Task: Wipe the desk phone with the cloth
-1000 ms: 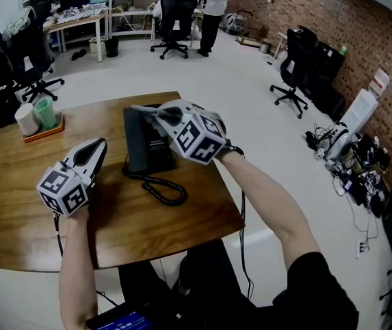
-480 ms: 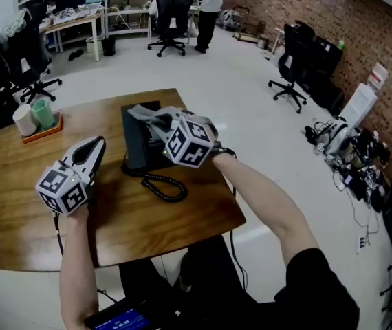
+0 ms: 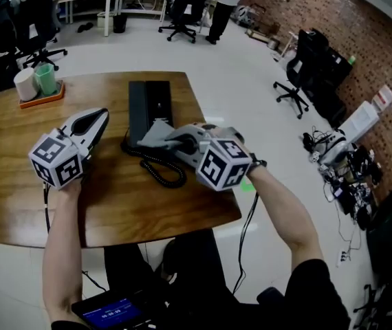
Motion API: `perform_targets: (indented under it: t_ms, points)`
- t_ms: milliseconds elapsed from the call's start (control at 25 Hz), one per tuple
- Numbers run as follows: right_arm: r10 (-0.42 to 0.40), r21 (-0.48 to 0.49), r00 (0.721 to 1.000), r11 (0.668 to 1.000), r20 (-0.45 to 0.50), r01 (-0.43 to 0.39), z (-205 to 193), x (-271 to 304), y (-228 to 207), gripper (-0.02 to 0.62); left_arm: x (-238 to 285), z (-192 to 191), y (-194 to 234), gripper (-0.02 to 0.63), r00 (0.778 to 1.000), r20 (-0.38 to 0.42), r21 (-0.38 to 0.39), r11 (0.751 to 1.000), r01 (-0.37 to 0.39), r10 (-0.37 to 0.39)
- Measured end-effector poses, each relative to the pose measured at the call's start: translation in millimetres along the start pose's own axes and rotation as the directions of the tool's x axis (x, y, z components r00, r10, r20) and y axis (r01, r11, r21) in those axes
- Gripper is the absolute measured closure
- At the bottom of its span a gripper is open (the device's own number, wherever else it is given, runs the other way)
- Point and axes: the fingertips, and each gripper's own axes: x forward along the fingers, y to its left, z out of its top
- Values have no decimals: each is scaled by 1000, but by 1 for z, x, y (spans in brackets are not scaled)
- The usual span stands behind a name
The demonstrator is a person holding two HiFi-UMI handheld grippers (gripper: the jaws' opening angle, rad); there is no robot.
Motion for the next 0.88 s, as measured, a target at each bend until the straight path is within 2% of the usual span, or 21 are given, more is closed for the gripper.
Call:
perform_targets:
  t_ms: [40, 80, 160, 200, 240, 320, 480, 600, 760, 880]
  points:
    - [-81, 66, 997, 995, 16, 79, -3, -1, -28, 571, 0, 0, 0, 606, 1000, 0, -1, 1000, 0, 0]
    - [-175, 136, 984, 976, 21, 170, -7, -2, -60, 571, 0, 0, 1, 606, 1000, 0, -2, 1000, -1, 1]
    - [-348, 260, 938, 905, -2, 336, -19, 1, -121, 571, -1, -1, 1, 606, 1000, 1, -4, 1000, -3, 3]
    - [-408, 303, 913, 867, -24, 395, -25, 5, -146, 571, -1, -1, 1, 606, 1000, 2, -5, 1000, -4, 4]
    - [-447, 329, 893, 838, -46, 436, -30, 11, -164, 571, -1, -2, 1, 606, 1000, 3, -6, 1000, -4, 4]
    - [-469, 335, 879, 816, -91, 470, -38, 27, -185, 571, -2, -1, 0, 606, 1000, 5, -7, 1000, -3, 3]
    - [-397, 314, 902, 846, -167, 431, -62, 52, -174, 571, -1, 0, -2, 606, 1000, 5, -3, 1000, 1, -1]
    - [-366, 278, 919, 876, -145, 393, -59, 45, -146, 571, 0, 3, -3, 606, 1000, 7, 6, 1000, 3, -3]
    - [-282, 171, 953, 939, -106, 297, -42, 28, -82, 571, 1, 3, -3, 606, 1000, 3, 7, 1000, 1, -1]
    - [-169, 92, 982, 980, -78, 176, -29, 17, -27, 571, 0, 2, -1, 606, 1000, 1, 8, 1000, 2, -2]
